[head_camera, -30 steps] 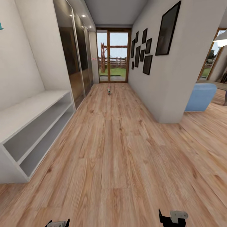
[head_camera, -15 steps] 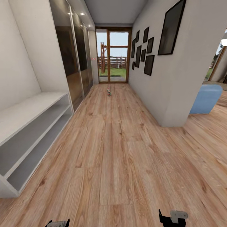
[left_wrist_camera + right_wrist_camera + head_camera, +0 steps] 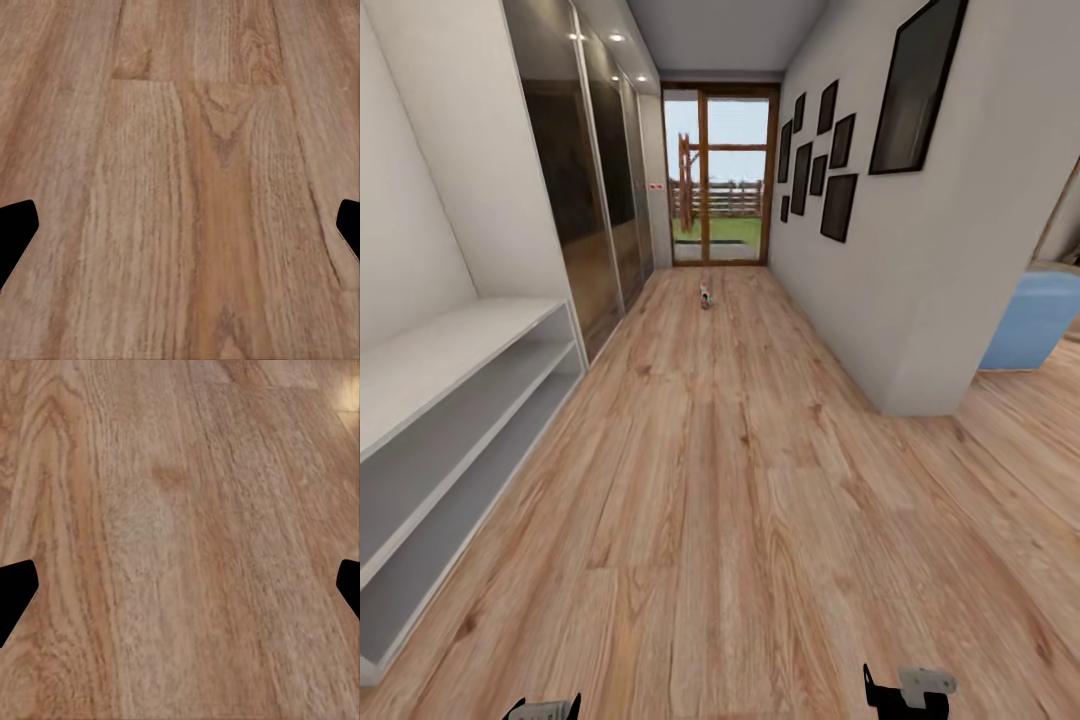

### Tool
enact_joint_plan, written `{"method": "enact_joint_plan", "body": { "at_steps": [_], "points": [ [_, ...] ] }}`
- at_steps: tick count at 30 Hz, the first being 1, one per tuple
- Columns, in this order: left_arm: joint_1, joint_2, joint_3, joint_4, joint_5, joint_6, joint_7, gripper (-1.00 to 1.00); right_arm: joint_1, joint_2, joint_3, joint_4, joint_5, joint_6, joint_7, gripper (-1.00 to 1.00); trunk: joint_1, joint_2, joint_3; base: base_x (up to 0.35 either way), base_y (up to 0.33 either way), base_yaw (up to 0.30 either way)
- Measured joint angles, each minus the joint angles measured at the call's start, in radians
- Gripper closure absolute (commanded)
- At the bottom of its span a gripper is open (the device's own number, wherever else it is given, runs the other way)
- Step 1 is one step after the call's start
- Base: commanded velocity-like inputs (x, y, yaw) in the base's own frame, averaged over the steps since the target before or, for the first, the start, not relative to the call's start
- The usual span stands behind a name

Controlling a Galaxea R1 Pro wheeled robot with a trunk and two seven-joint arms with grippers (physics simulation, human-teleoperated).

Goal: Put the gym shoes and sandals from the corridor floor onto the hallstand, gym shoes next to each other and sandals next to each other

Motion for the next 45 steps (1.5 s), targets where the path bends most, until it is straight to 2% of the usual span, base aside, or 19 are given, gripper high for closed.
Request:
{"method": "enact_joint_plan", "body": {
  "at_steps": [45],
  "points": [
    [0.0, 0.0, 0.0, 0.0, 0.0, 0.0, 0.0, -1.0, 0.0, 0.0, 0.0, 0.0, 0.0, 0.0, -0.001, -1.0, 0.0, 0.0, 0.0, 0.339, 0.0, 0.0]
  ]
}}
